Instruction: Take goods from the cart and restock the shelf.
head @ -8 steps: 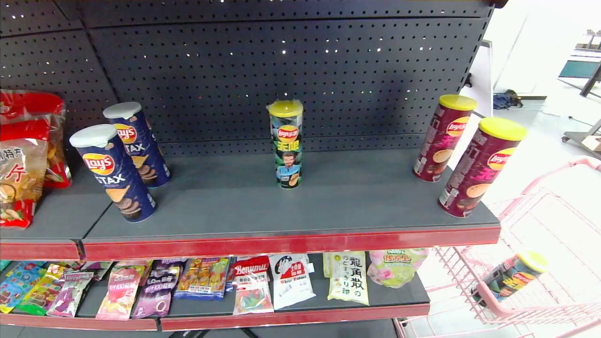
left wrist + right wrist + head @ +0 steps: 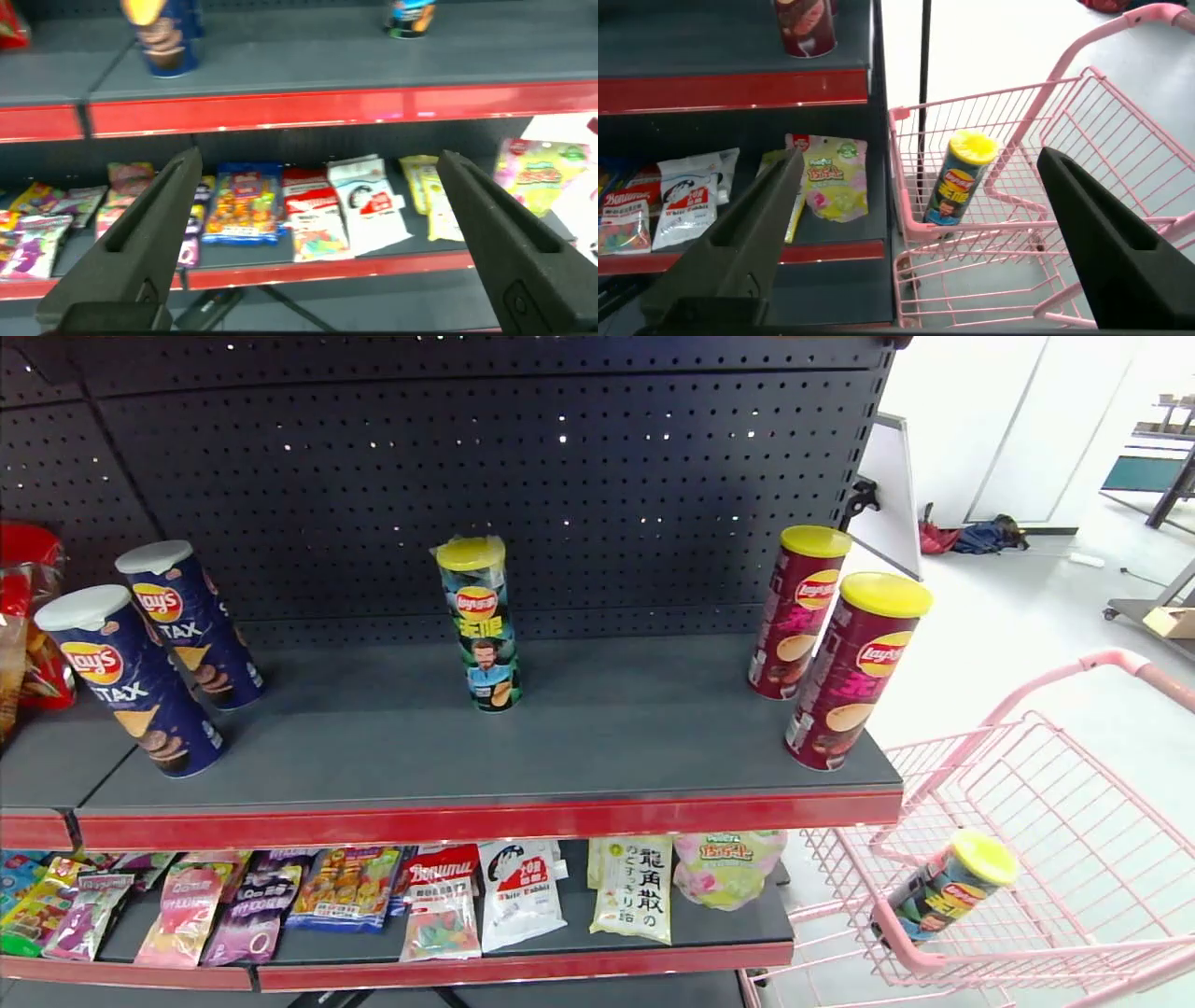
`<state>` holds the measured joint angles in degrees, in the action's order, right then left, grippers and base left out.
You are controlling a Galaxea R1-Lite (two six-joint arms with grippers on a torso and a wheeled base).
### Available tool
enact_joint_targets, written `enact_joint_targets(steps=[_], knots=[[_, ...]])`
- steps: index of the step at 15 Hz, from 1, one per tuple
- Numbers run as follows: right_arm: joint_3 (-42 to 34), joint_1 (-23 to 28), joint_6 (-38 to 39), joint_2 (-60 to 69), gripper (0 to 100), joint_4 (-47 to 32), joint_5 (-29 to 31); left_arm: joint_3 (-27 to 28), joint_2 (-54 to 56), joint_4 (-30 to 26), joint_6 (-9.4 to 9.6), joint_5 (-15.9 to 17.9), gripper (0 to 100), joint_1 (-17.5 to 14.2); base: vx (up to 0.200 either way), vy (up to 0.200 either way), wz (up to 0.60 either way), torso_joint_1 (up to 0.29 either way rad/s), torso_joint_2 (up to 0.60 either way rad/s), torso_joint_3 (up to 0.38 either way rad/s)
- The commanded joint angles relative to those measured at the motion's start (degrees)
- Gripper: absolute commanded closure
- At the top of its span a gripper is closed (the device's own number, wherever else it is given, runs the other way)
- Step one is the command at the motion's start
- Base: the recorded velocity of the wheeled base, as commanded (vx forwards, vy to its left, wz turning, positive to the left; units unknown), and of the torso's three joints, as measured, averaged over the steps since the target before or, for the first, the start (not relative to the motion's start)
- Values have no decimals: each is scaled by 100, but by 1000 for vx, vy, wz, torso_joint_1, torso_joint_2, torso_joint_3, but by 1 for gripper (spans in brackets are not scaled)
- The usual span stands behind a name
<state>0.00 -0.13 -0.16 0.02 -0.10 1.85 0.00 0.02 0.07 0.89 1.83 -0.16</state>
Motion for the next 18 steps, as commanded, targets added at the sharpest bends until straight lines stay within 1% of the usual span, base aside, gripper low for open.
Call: enact_joint_targets(steps=[1, 4, 8, 16, 18], knots=[[0, -4, -2, -2, 0, 1, -1, 0, -2, 1, -1, 2, 0, -2, 0, -200, 0, 7, 7, 2], [0, -4, -2, -2, 0, 1, -1, 0, -2, 1, -10, 2, 0, -2, 0, -200, 0, 1, 7, -1], [0, -4, -2, -2, 0, 1, -1, 0, -2, 1, -36, 11, 0, -2, 0, 0, 0, 0, 0, 0], [0, -4, 7, -2, 0, 1, 8, 0, -2, -7, -54, 11, 0, -2, 0, 0, -600, 2, 4, -1], [0, -4, 7, -2, 0, 1, 8, 0, -2, -7, -54, 11, 0, -2, 0, 0, 0, 0, 0, 0]])
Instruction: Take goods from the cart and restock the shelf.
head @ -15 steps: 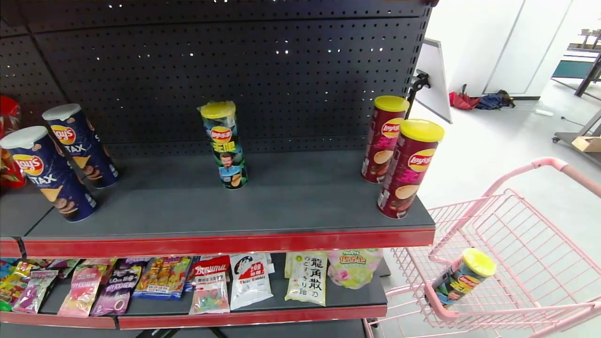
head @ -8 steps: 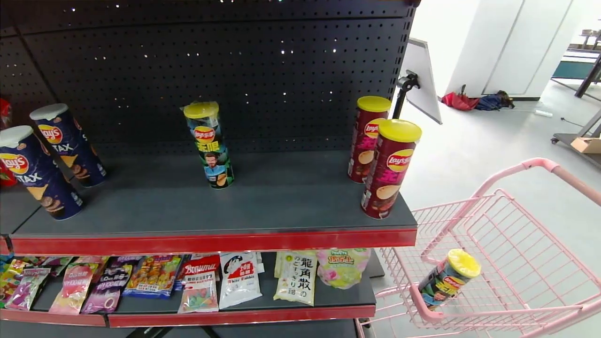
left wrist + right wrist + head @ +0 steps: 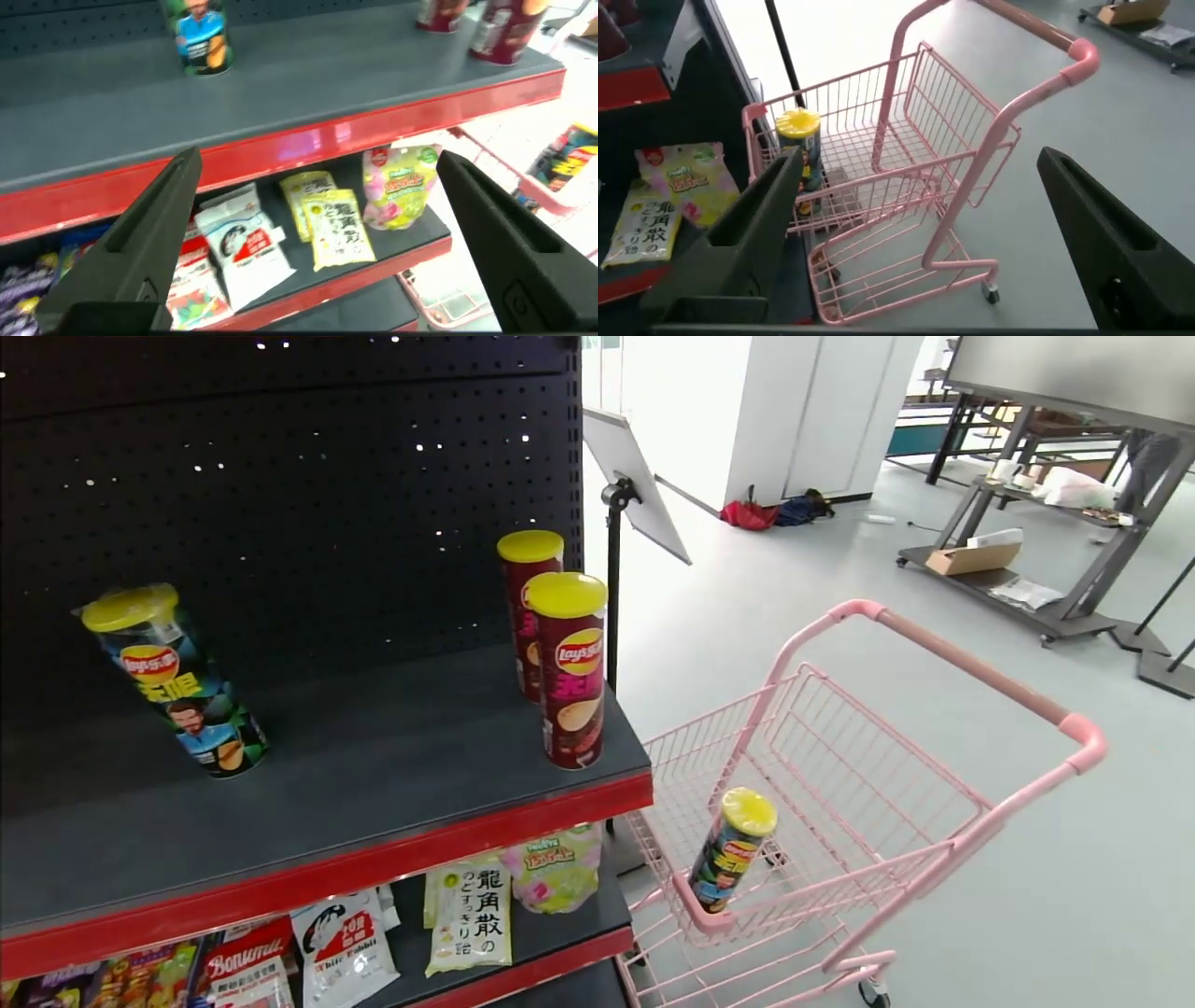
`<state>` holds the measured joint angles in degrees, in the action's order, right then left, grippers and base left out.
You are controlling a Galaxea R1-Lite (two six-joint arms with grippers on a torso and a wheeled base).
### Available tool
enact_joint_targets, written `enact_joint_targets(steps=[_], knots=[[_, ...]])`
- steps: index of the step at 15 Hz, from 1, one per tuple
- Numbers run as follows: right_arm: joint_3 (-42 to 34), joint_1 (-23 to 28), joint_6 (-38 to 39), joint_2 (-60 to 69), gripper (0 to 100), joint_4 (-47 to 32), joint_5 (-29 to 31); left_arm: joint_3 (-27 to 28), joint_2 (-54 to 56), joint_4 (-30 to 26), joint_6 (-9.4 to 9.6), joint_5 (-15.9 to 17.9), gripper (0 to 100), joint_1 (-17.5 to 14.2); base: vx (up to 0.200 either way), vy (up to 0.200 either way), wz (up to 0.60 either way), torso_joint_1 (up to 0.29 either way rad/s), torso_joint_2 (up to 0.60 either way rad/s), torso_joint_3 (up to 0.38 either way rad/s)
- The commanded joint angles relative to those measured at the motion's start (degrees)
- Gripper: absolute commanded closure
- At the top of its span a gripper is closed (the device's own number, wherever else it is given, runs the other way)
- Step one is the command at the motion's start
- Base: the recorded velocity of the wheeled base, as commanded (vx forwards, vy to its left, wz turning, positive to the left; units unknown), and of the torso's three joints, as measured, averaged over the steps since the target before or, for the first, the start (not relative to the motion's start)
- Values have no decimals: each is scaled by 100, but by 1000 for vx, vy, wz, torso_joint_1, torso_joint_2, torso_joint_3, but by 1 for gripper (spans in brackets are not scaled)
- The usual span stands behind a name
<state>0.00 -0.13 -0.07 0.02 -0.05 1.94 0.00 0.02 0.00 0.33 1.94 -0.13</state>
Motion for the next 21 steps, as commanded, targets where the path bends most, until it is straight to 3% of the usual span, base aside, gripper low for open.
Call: enact_joint_targets(steps=[1, 5, 21], knots=[[0, -4, -1, -2, 0, -4, -9, 0, -2, 0, -7, 0, 0, -4, 0, 0, 0, 0, 0, 0], [0, 5, 7, -2, 0, -4, 0, 0, -2, 0, -7, 0, 0, -4, 0, 0, 0, -26, 63, 38], [0, -4, 16, -2, 0, -4, 0, 0, -2, 0, -7, 0, 0, -4, 0, 0, 0, -143, 364, 215]])
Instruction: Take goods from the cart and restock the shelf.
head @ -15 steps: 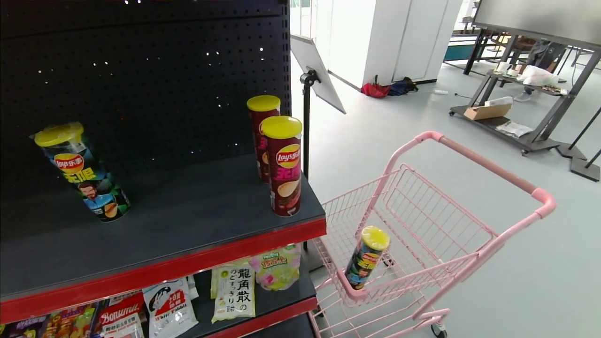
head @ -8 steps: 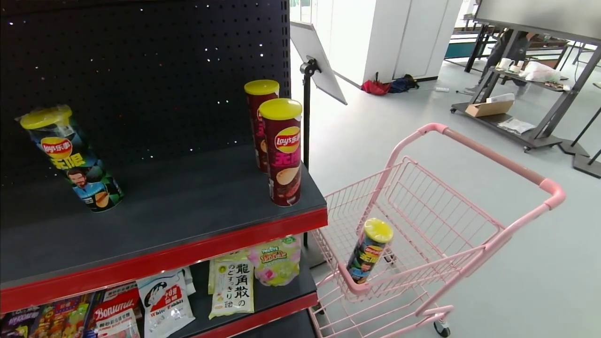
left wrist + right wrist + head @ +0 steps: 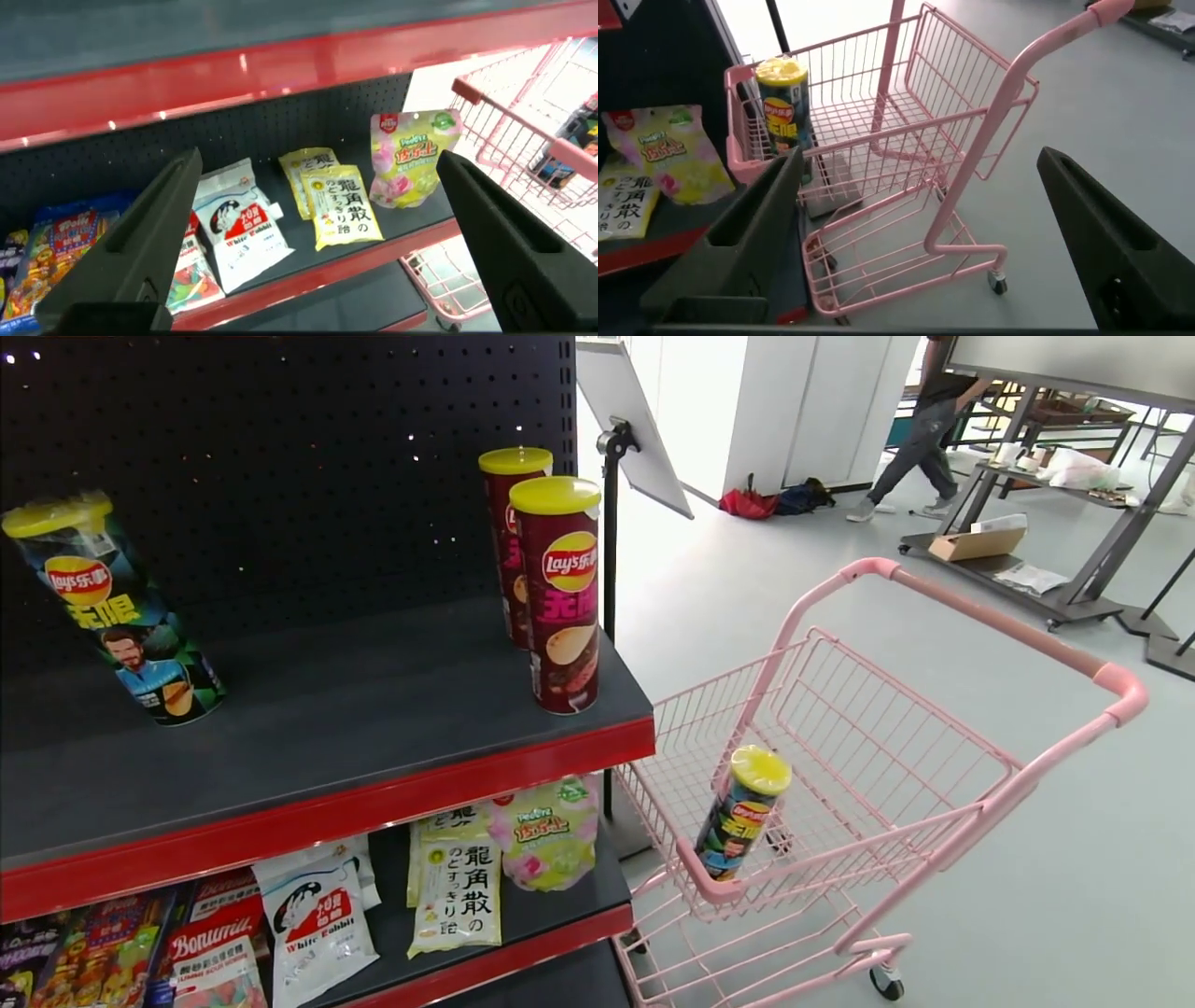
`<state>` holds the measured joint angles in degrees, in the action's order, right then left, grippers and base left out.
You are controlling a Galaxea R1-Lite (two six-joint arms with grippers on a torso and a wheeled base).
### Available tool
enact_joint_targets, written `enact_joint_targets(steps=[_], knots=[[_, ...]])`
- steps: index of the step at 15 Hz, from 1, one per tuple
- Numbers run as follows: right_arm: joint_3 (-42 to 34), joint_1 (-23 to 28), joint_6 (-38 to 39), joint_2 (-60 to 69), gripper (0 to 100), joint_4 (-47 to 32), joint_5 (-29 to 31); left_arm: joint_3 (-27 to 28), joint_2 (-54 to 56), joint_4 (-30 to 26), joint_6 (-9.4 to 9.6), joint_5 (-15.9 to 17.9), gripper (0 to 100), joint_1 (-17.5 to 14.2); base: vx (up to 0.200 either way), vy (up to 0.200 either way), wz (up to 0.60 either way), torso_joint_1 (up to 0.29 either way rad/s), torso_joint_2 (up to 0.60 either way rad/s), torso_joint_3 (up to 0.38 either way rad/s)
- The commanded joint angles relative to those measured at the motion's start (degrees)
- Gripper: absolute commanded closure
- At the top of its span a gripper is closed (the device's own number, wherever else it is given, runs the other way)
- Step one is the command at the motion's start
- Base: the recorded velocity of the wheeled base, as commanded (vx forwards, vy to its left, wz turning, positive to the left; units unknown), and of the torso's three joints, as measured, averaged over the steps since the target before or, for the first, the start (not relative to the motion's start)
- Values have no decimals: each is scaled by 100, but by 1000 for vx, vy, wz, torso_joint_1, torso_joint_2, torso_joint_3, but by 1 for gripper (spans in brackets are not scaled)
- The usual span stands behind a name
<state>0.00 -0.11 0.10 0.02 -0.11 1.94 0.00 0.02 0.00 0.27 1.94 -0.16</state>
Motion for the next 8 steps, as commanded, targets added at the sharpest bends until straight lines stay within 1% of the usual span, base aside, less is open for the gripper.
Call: enact_joint_targets(steps=[1, 4, 6, 8], knots=[[0, -7, -1, -2, 0, 2, 0, 0, -2, 0, 0, 0, 0, -2, 0, 0, 0, -173, 476, 300], [0, -7, -1, -2, 0, 2, 0, 0, -2, 0, 0, 0, 0, -2, 0, 0, 0, -183, 525, 333], [0, 2, -19, -2, 0, 2, -9, 0, -2, 0, 0, 0, 0, -2, 0, 0, 0, -73, 242, 156], [0, -7, -36, -2, 0, 2, -9, 0, -2, 0, 0, 0, 0, -2, 0, 0, 0, -29, 71, 51]])
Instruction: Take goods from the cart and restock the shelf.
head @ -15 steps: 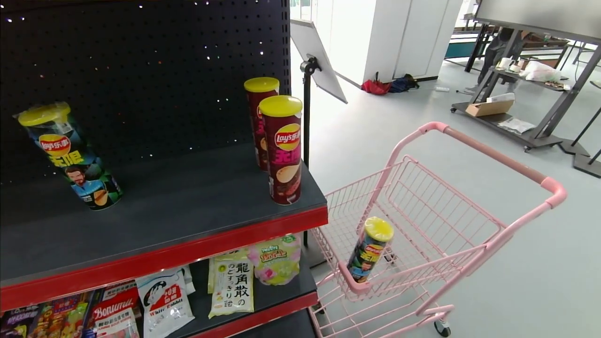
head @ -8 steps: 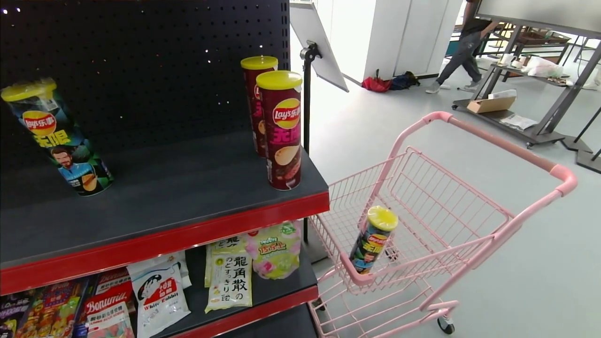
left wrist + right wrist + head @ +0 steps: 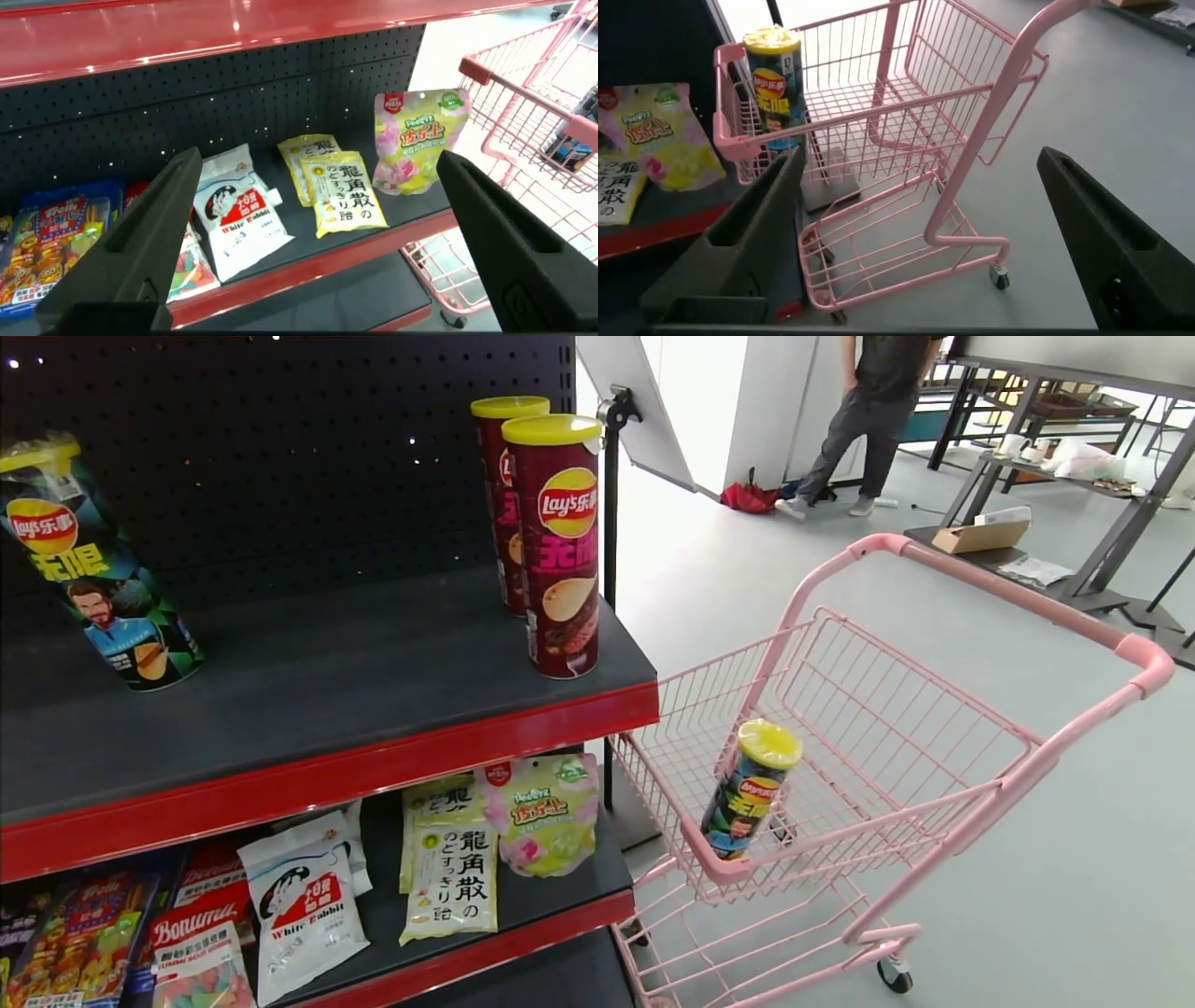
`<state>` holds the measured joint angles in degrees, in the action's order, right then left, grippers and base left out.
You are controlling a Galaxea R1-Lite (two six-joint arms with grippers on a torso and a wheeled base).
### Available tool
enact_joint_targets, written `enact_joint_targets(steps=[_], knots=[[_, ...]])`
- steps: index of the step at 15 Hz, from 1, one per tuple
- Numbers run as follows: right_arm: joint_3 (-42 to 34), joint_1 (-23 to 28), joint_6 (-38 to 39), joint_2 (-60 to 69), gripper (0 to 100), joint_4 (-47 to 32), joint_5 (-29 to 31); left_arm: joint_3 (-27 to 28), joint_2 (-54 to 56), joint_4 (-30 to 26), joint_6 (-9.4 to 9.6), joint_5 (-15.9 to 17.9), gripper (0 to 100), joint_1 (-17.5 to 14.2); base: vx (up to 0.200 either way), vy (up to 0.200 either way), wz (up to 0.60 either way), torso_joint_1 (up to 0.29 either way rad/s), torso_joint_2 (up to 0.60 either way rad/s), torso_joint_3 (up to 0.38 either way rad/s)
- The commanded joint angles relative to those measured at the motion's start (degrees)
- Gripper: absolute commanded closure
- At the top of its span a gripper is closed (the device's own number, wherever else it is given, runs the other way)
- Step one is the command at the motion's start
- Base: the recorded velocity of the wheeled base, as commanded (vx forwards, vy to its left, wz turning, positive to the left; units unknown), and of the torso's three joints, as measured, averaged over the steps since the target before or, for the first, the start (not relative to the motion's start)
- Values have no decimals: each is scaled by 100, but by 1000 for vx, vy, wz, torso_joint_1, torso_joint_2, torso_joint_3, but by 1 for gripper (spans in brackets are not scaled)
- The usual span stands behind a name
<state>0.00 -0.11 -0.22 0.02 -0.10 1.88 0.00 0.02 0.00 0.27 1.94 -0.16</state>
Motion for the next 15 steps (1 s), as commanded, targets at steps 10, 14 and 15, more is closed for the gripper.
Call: enact_joint_targets(steps=[10, 14, 15], knots=[[2602, -595, 989, -5935, 0, 1267, -1304, 0, -2, 0, 0, 8, 0, -2, 0, 0, 0, 0, 0, 0], [1608, -719, 787, -8748, 0, 4659, -2148, 0, -2, 9, 43, 8, 0, -2, 0, 0, 0, 0, 0, 0], [1626, -727, 787, -9064, 0, 4870, -2209, 0, -2, 9, 43, 8, 0, -2, 0, 0, 0, 0, 0, 0]])
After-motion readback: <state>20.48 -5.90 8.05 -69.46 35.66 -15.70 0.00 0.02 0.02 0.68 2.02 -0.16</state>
